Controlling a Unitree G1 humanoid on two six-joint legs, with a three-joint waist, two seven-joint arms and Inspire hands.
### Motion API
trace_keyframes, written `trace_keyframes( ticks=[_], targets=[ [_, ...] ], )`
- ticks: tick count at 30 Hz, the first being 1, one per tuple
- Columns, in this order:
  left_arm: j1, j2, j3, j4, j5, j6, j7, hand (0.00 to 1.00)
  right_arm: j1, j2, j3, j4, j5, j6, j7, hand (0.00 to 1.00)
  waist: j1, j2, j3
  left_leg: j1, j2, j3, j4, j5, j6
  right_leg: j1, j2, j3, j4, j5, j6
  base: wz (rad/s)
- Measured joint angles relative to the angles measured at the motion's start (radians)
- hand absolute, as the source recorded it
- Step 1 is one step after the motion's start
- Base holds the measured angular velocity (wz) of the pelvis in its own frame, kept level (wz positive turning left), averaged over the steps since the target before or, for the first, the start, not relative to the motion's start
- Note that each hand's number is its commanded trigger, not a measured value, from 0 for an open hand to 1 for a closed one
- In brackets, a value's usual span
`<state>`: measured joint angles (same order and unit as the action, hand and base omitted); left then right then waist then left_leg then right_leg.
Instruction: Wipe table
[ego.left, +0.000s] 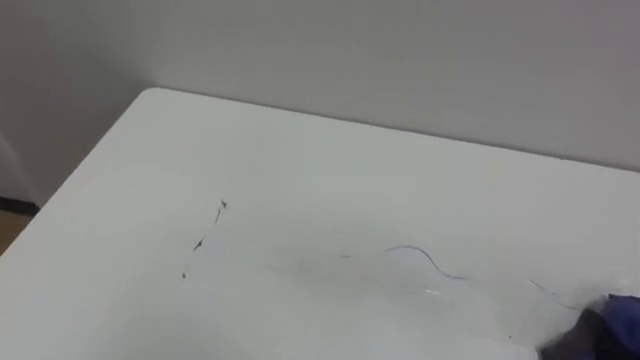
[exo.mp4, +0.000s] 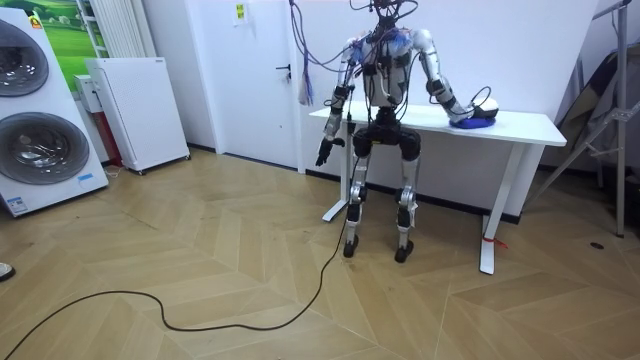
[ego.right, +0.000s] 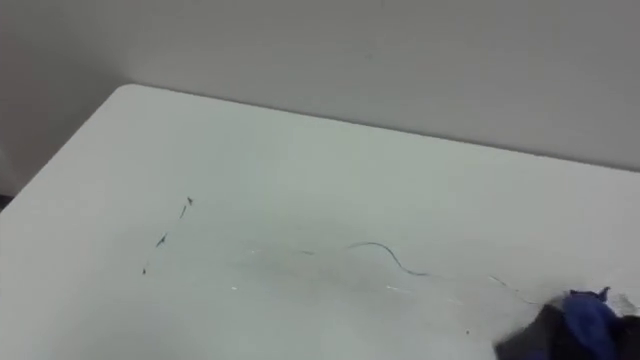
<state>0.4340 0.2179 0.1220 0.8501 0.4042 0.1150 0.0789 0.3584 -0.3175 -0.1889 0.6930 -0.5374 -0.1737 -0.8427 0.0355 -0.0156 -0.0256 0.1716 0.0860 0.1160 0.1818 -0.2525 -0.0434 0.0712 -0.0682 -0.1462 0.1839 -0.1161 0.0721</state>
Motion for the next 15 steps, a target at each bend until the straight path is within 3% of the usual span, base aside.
trace_keyframes(
  ticks=[1, 4, 5, 6, 8, 10, 12, 15],
  targets=[
    [-0.010, -0.001, -0.003, 0.000, 0.000, 0.000, 0.000, 0.00, -0.015, 0.000, 0.002, -0.004, -0.006, 0.008, 0.000, 1.00, 0.000, 0.002, 0.0011, 0.000, -0.001, 0.001, -0.002, 0.000, 0.000, -0.002, 0.000, 0.000, 0.000, 0.000, 0.000, -0.23],
    [-0.052, -0.008, -0.043, 0.003, 0.000, -0.001, -0.002, 0.00, -0.103, 0.016, 0.035, -0.051, -0.070, 0.111, 0.026, 1.00, 0.034, 0.023, 0.0062, 0.014, 0.006, 0.016, -0.020, 0.000, 0.000, -0.021, 0.014, 0.006, 0.003, 0.014, -0.013, -0.53],
    [-0.072, -0.016, -0.056, 0.017, 0.000, -0.002, -0.003, 0.00, -0.149, 0.020, 0.078, -0.081, -0.103, 0.163, 0.057, 1.00, 0.064, 0.037, 0.0086, 0.018, 0.010, 0.005, -0.021, -0.001, -0.001, -0.031, 0.024, 0.006, 0.004, 0.025, -0.021, -0.67],
    [-0.095, -0.026, -0.067, 0.030, 0.000, 0.004, -0.004, 0.00, -0.196, 0.022, 0.136, -0.122, -0.161, 0.205, 0.111, 1.00, 0.084, 0.045, 0.0165, 0.014, 0.010, -0.028, -0.022, -0.004, 0.000, -0.042, 0.031, 0.006, 0.007, 0.037, -0.029, -0.60],
    [-0.126, -0.031, -0.079, 0.051, 0.000, 0.011, -0.004, 0.00, -0.291, 0.022, 0.272, -0.193, -0.273, 0.249, 0.221, 1.00, 0.124, 0.042, 0.0249, -0.010, 0.004, -0.060, -0.017, -0.008, -0.005, -0.080, 0.037, 0.001, 0.024, 0.045, -0.040, -0.33],
    [-0.153, -0.029, -0.097, 0.055, -0.001, 0.023, -0.004, 0.00, -0.394, 0.041, 0.419, -0.253, -0.344, 0.262, 0.306, 1.00, 0.163, 0.035, 0.0305, -0.044, 0.001, -0.094, -0.014, 0.005, -0.010, -0.113, 0.044, 0.000, 0.026, 0.038, -0.041, -0.02],
    [-0.164, -0.028, -0.130, 0.051, -0.001, 0.027, -0.011, 0.00, -0.556, 0.086, 0.543, -0.264, -0.380, 0.247, 0.391, 1.00, 0.219, 0.025, 0.0425, -0.080, 0.003, -0.136, -0.014, 0.022, -0.021, -0.147, 0.052, -0.009, 0.040, 0.037, -0.056, 0.25],
    [-0.117, -0.025, -0.129, 0.041, -0.003, 0.051, -0.044, 0.00, -0.651, 0.108, 0.564, -0.224, -0.392, 0.226, 0.446, 1.00, 0.234, 0.008, 0.0375, -0.113, 0.004, -0.214, -0.014, 0.044, -0.026, -0.137, 0.049, -0.049, 0.036, 0.023, -0.075, 0.89]
  ],
)
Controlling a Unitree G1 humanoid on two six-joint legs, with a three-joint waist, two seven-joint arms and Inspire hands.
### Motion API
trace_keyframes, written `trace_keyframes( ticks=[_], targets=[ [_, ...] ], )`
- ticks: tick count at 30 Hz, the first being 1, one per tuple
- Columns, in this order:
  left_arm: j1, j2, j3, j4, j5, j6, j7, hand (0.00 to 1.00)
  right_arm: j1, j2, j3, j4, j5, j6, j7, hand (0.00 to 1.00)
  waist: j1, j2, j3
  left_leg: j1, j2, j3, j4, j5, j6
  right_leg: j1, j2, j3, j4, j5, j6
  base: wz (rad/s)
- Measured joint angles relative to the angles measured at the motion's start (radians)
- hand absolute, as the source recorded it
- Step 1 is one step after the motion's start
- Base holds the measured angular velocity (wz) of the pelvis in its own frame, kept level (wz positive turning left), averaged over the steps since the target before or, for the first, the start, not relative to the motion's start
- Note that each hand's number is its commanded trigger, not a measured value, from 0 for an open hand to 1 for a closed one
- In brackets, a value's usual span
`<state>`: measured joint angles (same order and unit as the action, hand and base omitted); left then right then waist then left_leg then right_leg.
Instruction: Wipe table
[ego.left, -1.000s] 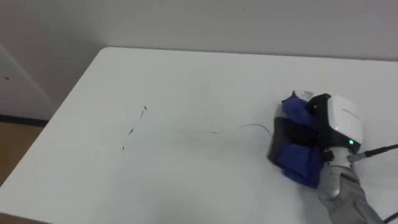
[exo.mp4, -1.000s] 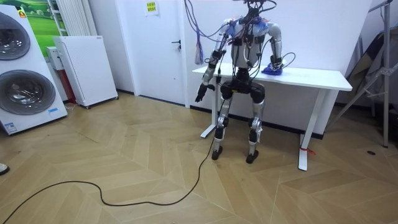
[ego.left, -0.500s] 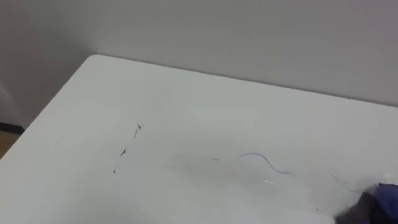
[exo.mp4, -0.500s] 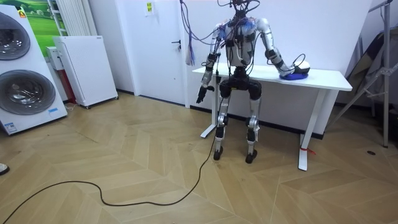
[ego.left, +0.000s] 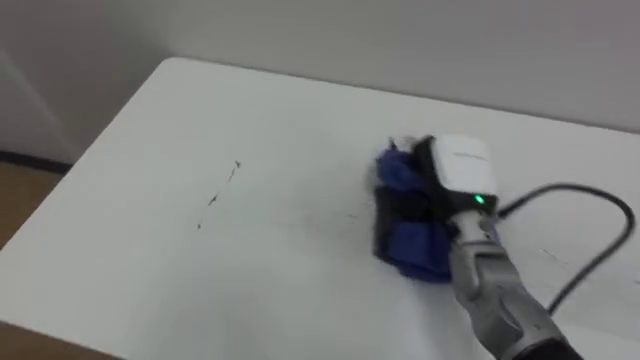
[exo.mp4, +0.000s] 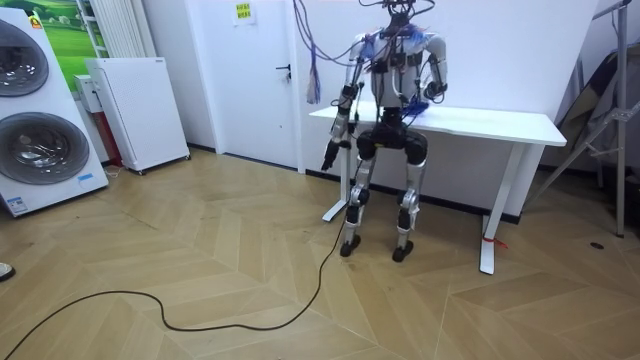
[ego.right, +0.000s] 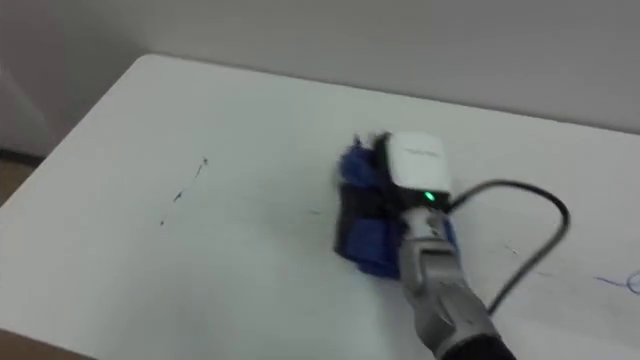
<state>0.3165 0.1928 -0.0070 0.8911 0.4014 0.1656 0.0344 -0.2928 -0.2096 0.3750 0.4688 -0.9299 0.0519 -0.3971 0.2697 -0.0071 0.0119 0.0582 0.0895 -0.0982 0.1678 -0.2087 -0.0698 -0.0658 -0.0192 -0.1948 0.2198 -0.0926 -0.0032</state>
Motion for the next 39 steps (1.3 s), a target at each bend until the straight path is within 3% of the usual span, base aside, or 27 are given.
trace_keyframes(
  ticks=[4, 7, 8, 9, 11, 15, 19, 22, 23, 24, 27, 31, 34, 35, 37, 39],
  targets=[
    [0.067, 0.000, 0.005, -0.010, -0.018, 0.013, -0.042, 0.00, 0.009, -0.030, -0.010, 0.087, 0.015, 0.002, 0.008, 1.00, 0.015, -0.012, -0.0004, -0.009, -0.001, 0.007, 0.009, 0.005, 0.001, 0.016, -0.008, -0.012, -0.002, -0.015, 0.006, 0.47],
    [0.064, 0.003, 0.027, -0.007, -0.031, 0.008, -0.051, 0.00, 0.068, -0.053, -0.088, 0.138, 0.062, -0.056, -0.072, 1.00, -0.005, -0.018, -0.0008, -0.027, -0.009, 0.015, 0.022, 0.006, 0.003, 0.025, -0.023, -0.042, -0.008, -0.025, 0.015, 0.36],
    [0.054, 0.010, 0.038, -0.007, -0.040, 0.000, -0.054, 0.00, 0.096, -0.064, -0.124, 0.166, 0.087, -0.080, -0.108, 1.00, -0.031, -0.020, -0.0022, -0.028, -0.016, 0.016, 0.022, 0.010, 0.010, 0.048, -0.030, -0.059, -0.023, -0.028, 0.020, 0.72],
    [0.048, 0.022, 0.045, -0.007, -0.044, -0.014, -0.053, 0.00, 0.133, -0.077, -0.162, 0.184, 0.118, -0.088, -0.136, 1.00, -0.048, -0.022, -0.0063, -0.027, -0.022, 0.017, 0.021, 0.013, 0.014, 0.060, -0.033, -0.056, -0.037, -0.033, 0.027, 0.70],
    [0.045, 0.029, 0.065, -0.008, -0.037, -0.030, -0.047, 0.00, 0.173, -0.099, -0.215, 0.227, 0.154, -0.101, -0.171, 1.00, -0.050, -0.029, -0.0149, -0.018, -0.030, 0.018, 0.020, 0.013, 0.015, 0.079, -0.039, -0.055, -0.040, -0.039, 0.034, 0.29],
    [0.036, 0.031, 0.064, -0.005, -0.038, -0.040, -0.045, 0.00, 0.188, -0.137, -0.285, 0.304, 0.184, -0.106, -0.210, 1.00, -0.049, -0.030, -0.0162, -0.011, -0.035, 0.019, 0.014, 0.007, 0.024, 0.104, -0.043, -0.056, -0.047, -0.039, 0.038, 0.06],
    [0.028, 0.034, 0.036, -0.007, -0.056, -0.040, -0.047, 0.00, 0.170, -0.140, -0.258, 0.293, 0.185, -0.084, -0.209, 1.00, -0.046, -0.021, -0.0170, -0.007, -0.033, 0.019, 0.013, 0.007, 0.024, 0.104, -0.040, -0.052, -0.045, -0.037, 0.036, -0.04],
    [0.015, 0.030, -0.006, -0.005, -0.057, -0.040, -0.048, 0.00, 0.123, -0.133, -0.191, 0.260, 0.182, -0.026, -0.175, 1.00, -0.019, -0.015, -0.0134, 0.003, -0.032, 0.025, -0.001, 0.007, 0.024, 0.083, -0.034, -0.024, -0.031, -0.035, 0.032, -0.33],
    [0.010, 0.025, -0.008, -0.005, -0.057, -0.040, -0.050, 0.00, 0.093, -0.128, -0.158, 0.242, 0.180, -0.015, -0.146, 1.00, -0.015, -0.015, -0.0044, 0.002, -0.030, 0.025, -0.001, 0.007, 0.024, 0.081, -0.031, -0.019, -0.032, -0.033, 0.029, -0.18],
    [0.001, 0.019, -0.010, -0.006, -0.057, -0.041, -0.050, 0.00, 0.069, -0.121, -0.131, 0.221, 0.178, -0.010, -0.115, 1.00, -0.009, -0.016, 0.0012, 0.002, -0.030, 0.026, -0.002, 0.008, 0.024, 0.078, -0.029, -0.011, -0.032, -0.034, 0.030, -0.13],
    [-0.006, 0.017, -0.016, -0.007, -0.058, -0.041, -0.056, 0.00, 0.025, -0.087, -0.071, 0.185, 0.136, -0.013, -0.078, 1.00, 0.019, -0.021, 0.0051, 0.002, -0.029, 0.033, -0.006, 0.008, 0.024, 0.066, -0.026, 0.004, -0.030, -0.032, 0.028, -0.14],
    [0.008, 0.021, -0.016, -0.014, -0.058, -0.031, -0.059, 0.00, 0.009, -0.089, -0.065, 0.181, 0.118, -0.025, -0.077, 1.00, 0.035, -0.028, 0.0027, 0.003, -0.030, 0.034, -0.006, 0.008, 0.024, 0.062, -0.028, -0.006, -0.032, -0.033, 0.029, 0.03],
    [0.040, 0.020, -0.001, -0.014, -0.056, -0.022, -0.059, 0.00, 0.079, -0.093, -0.104, 0.190, 0.112, -0.070, -0.124, 1.00, 0.009, -0.023, 0.0025, 0.018, -0.032, 0.051, -0.002, 0.008, 0.024, 0.086, -0.033, -0.012, -0.036, -0.037, 0.035, 0.19],
    [0.058, 0.022, 0.009, -0.014, -0.054, -0.022, -0.052, 0.00, 0.134, -0.092, -0.137, 0.192, 0.112, -0.095, -0.167, 1.00, -0.007, -0.018, 0.0010, 0.031, -0.033, 0.076, -0.004, 0.008, 0.025, 0.101, -0.037, -0.015, -0.040, -0.041, 0.042, 0.33],
    [0.097, 0.024, 0.036, -0.017, -0.048, -0.023, -0.043, 0.00, 0.228, -0.093, -0.206, 0.194, 0.112, -0.133, -0.228, 1.00, -0.053, -0.025, -0.0078, 0.046, -0.038, 0.109, -0.004, 0.008, 0.025, 0.132, -0.047, -0.030, -0.053, -0.048, 0.052, 0.28],
    [0.133, 0.024, 0.092, -0.017, -0.046, -0.024, -0.040, 0.00, 0.360, -0.101, -0.338, 0.202, 0.128, -0.163, -0.302, 1.00, -0.098, -0.029, -0.0155, 0.071, -0.044, 0.145, -0.005, 0.007, 0.025, 0.164, -0.057, -0.028, -0.061, -0.056, 0.058, 0.04]
  ],
)
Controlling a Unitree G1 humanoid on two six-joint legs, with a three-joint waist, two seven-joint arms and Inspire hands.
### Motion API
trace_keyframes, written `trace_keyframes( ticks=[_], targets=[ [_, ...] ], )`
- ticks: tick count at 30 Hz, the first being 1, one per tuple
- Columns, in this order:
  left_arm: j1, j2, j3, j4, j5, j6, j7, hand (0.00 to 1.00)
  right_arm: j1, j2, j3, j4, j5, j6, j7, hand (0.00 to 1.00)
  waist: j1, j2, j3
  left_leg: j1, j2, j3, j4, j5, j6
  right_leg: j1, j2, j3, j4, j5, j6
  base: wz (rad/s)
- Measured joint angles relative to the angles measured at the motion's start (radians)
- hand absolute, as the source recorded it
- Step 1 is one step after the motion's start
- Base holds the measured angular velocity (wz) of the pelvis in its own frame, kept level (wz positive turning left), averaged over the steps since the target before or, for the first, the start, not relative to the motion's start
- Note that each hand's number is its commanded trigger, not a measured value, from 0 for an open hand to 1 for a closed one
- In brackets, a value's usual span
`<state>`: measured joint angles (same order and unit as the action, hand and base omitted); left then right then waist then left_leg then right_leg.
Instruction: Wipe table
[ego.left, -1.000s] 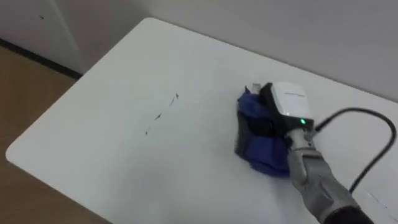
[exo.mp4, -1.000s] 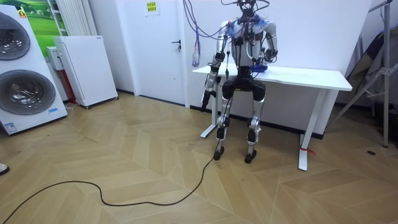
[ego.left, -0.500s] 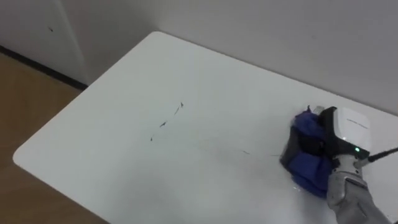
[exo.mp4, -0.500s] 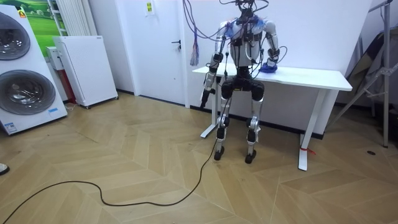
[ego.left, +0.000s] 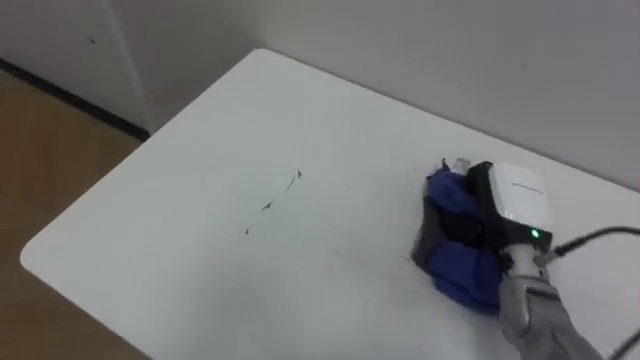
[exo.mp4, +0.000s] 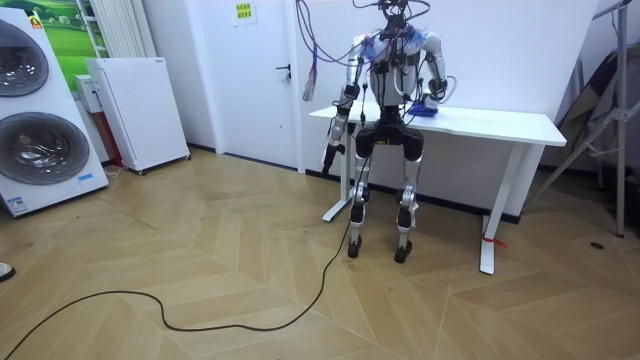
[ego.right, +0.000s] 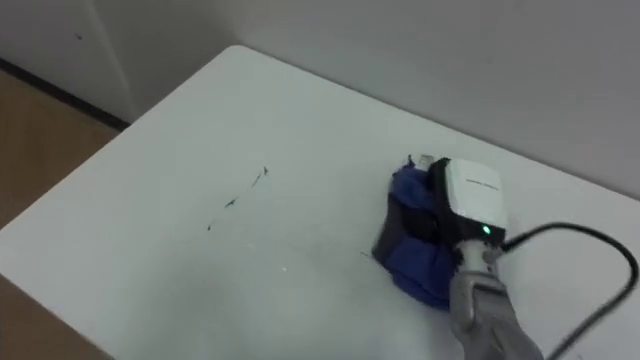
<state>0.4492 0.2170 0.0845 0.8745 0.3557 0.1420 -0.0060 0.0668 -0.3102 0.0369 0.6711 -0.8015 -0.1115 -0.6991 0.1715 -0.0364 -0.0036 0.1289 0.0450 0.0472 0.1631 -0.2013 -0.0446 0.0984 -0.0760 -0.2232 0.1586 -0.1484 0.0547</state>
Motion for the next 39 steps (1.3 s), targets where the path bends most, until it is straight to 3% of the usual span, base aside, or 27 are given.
trace_keyframes(
  ticks=[2, 6, 11, 16, 20, 23, 25, 27, 28, 30, 34, 36, 38, 39],
  targets=[
    [0.010, 0.000, 0.049, 0.001, 0.010, -0.005, 0.005, 0.00, 0.091, -0.011, -0.095, 0.012, 0.047, -0.013, -0.045, 1.00, -0.027, 0.000, -0.0094, 0.008, -0.001, 0.026, 0.000, -0.007, 0.012, 0.010, 0.000, 0.011, -0.006, -0.004, 0.001, -0.08],
    [0.012, -0.003, 0.121, 0.001, 0.014, -0.026, 0.025, 0.00, 0.227, -0.041, -0.253, 0.098, 0.163, -0.036, -0.099, 1.00, -0.091, 0.000, -0.0120, 0.033, 0.001, 0.049, -0.002, -0.024, 0.026, 0.029, 0.003, 0.050, -0.002, -0.007, 0.003, -0.10],
    [0.014, 0.010, 0.117, -0.010, 0.030, -0.040, 0.026, 0.00, 0.332, -0.080, -0.303, 0.144, 0.354, -0.041, -0.092, 1.00, -0.148, -0.012, -0.0182, 0.030, 0.004, 0.069, 0.026, -0.039, 0.029, 0.023, 0.007, 0.087, 0.012, -0.006, 0.003, -0.13],
    [0.021, 0.011, 0.117, -0.021, 0.029, -0.044, 0.035, 0.00, 0.371, -0.083, -0.380, 0.190, 0.426, -0.040, -0.085, 1.00, -0.166, -0.012, -0.0191, 0.041, 0.008, 0.090, 0.025, -0.046, 0.031, 0.023, 0.015, 0.111, 0.013, 0.004, 0.004, -0.17],
    [0.023, 0.013, 0.117, -0.021, 0.028, -0.040, 0.033, 0.00, 0.380, -0.082, -0.401, 0.192, 0.437, -0.034, -0.077, 1.00, -0.174, -0.012, -0.0193, 0.052, 0.014, 0.077, 0.021, -0.051, 0.029, 0.034, 0.025, 0.098, 0.013, 0.007, 0.002, -0.08],
    [0.023, 0.013, 0.117, -0.020, 0.029, -0.038, 0.033, 0.00, 0.378, -0.080, -0.403, 0.180, 0.434, -0.004, -0.071, 1.00, -0.166, -0.012, -0.0192, 0.075, 0.013, 0.060, 0.008, -0.052, 0.029, 0.048, 0.026, 0.081, 0.012, 0.008, 0.001, -0.05],
    [0.025, 0.010, 0.117, -0.012, 0.029, -0.033, 0.033, 0.00, 0.347, -0.079, -0.392, 0.169, 0.429, 0.028, -0.057, 1.00, -0.156, -0.012, -0.0188, 0.085, 0.013, 0.059, 0.003, -0.052, 0.030, 0.048, 0.029, 0.074, 0.012, 0.011, -0.004, -0.28],
    [0.013, 0.003, 0.096, -0.012, 0.028, -0.022, 0.034, 0.00, 0.304, -0.074, -0.363, 0.132, 0.395, 0.100, -0.050, 1.00, -0.139, -0.009, -0.0171, 0.090, 0.013, 0.057, 0.001, -0.054, 0.033, 0.040, 0.035, 0.075, 0.014, 0.018, -0.010, -0.39],
    [0.010, 0.000, 0.087, -0.009, 0.028, -0.019, 0.035, 0.00, 0.287, -0.073, -0.355, 0.129, 0.385, 0.116, -0.048, 1.00, -0.134, -0.008, -0.0162, 0.090, 0.013, 0.056, 0.001, -0.055, 0.034, 0.036, 0.037, 0.078, 0.015, 0.021, -0.011, -0.44],
    [-0.020, -0.009, 0.041, 0.013, 0.028, -0.016, 0.034, 0.00, 0.225, -0.058, -0.282, 0.051, 0.289, 0.171, -0.017, 1.00, -0.087, 0.005, -0.0083, 0.089, 0.014, 0.046, 0.002, -0.057, 0.036, 0.013, 0.048, 0.076, 0.017, 0.042, -0.023, -0.64],
    [-0.070, -0.011, -0.027, 0.043, 0.027, -0.018, 0.036, 0.00, 0.065, 0.002, -0.052, -0.089, 0.082, 0.179, 0.097, 1.00, -0.032, 0.018, 0.0033, 0.074, 0.009, -0.010, 0.008, -0.062, 0.035, -0.018, 0.058, 0.044, 0.031, 0.056, -0.040, -0.33],
    [-0.091, -0.014, -0.082, 0.047, 0.029, -0.012, 0.033, 0.00, -0.048, 0.027, 0.106, -0.137, -0.001, 0.173, 0.173, 1.00, 0.002, 0.022, 0.0109, 0.052, 0.000, -0.063, 0.009, -0.054, 0.033, -0.030, 0.058, 0.027, 0.033, 0.043, -0.046, 0.33],
    [-0.085, -0.028, -0.094, 0.044, 0.029, -0.009, 0.031, 0.00, -0.137, 0.043, 0.157, -0.142, -0.048, 0.155, 0.221, 1.00, 0.037, 0.037, 0.0157, 0.042, 0.000, -0.079, 0.002, -0.041, 0.035, -0.035, 0.060, 0.025, 0.029, 0.040, -0.050, 0.39],
    [-0.076, -0.033, -0.094, 0.044, 0.029, 0.003, 0.031, 0.00, -0.175, 0.055, 0.180, -0.142, -0.066, 0.151, 0.240, 1.00, 0.040, 0.042, 0.0133, 0.034, 0.000, -0.085, 0.001, -0.036, 0.033, -0.033, 0.058, 0.022, 0.029, 0.031, -0.049, 0.55]
  ],
)
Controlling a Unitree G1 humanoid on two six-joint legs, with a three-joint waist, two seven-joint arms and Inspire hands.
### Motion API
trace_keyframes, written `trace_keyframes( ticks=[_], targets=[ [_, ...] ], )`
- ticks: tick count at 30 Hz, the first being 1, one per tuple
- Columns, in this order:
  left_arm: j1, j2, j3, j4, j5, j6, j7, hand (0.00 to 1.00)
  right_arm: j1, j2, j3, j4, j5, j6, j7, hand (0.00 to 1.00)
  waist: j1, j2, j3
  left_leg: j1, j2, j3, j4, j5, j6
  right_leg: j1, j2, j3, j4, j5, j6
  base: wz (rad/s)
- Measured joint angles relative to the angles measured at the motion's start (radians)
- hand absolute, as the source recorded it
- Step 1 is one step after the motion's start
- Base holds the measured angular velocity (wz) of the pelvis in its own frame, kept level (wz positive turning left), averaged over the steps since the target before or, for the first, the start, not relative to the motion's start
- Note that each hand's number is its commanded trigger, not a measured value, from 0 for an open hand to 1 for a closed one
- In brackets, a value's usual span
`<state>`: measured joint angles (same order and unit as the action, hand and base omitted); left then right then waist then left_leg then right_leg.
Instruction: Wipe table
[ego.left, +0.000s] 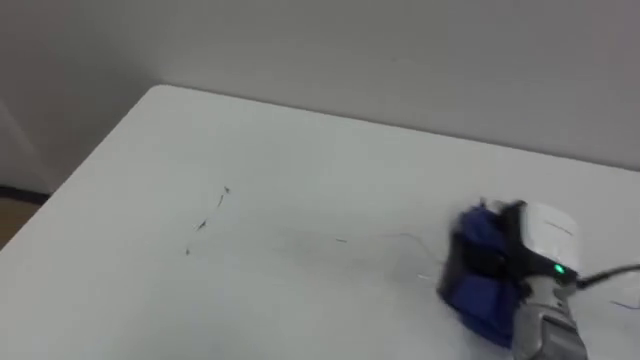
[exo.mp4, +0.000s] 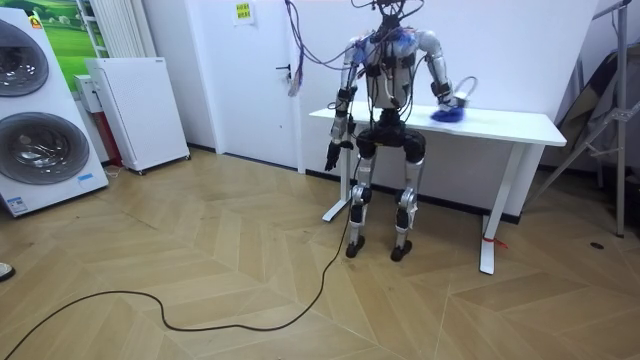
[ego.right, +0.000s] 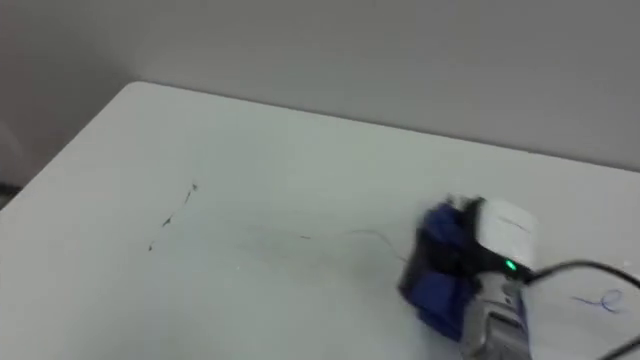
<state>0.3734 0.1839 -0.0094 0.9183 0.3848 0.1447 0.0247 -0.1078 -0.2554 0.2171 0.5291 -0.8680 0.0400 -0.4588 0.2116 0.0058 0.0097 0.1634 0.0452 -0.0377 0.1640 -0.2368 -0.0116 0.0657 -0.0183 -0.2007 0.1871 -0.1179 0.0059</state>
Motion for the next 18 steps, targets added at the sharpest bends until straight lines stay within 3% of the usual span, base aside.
trace_keyframes(
  ticks=[5, 7, 10, 12, 18],
  targets=[
    [0.086, -0.003, 0.007, -0.034, 0.000, 0.024, -0.002, 0.00, 0.018, -0.001, -0.010, -0.002, 0.001, -0.032, 0.020, 1.00, 0.001, 0.000, -0.0066, -0.001, -0.002, 0.008, 0.000, 0.012, -0.003, 0.014, -0.011, -0.003, -0.002, -0.025, 0.012, 0.50],
    [0.094, -0.002, 0.011, -0.036, 0.000, 0.026, -0.010, 0.00, 0.032, -0.005, -0.027, 0.016, 0.008, -0.061, 0.001, 1.00, -0.016, -0.009, -0.0016, 0.000, -0.003, 0.008, -0.002, 0.012, -0.003, 0.021, -0.012, -0.006, -0.012, -0.025, 0.012, 0.07],
    [0.090, 0.010, 0.044, -0.040, 0.002, 0.005, -0.016, 0.00, 0.106, -0.005, -0.094, 0.079, 0.015, -0.110, -0.074, 1.00, -0.058, -0.027, -0.0077, 0.019, -0.008, 0.029, -0.004, 0.012, -0.003, 0.059, -0.018, -0.008, -0.032, -0.028, 0.018, 0.19],
    [0.090, 0.032, 0.066, -0.061, 0.013, -0.015, -0.016, 0.00, 0.213, -0.021, -0.180, 0.094, 0.029, -0.137, -0.140, 1.00, -0.076, -0.045, -0.0155, 0.032, -0.010, 0.065, -0.005, 0.010, 0.000, 0.073, -0.019, 0.018, -0.034, -0.037, 0.023, 0.06],
    [0.097, 0.030, 0.189, -0.053, 0.051, -0.027, -0.007, 0.00, 0.382, -0.078, -0.397, 0.221, 0.171, -0.181, -0.273, 1.00, -0.126, -0.043, -0.0225, 0.049, -0.012, 0.092, 0.005, -0.005, 0.015, 0.090, -0.018, 0.061, -0.031, -0.030, 0.029, -0.11]
  ],
)
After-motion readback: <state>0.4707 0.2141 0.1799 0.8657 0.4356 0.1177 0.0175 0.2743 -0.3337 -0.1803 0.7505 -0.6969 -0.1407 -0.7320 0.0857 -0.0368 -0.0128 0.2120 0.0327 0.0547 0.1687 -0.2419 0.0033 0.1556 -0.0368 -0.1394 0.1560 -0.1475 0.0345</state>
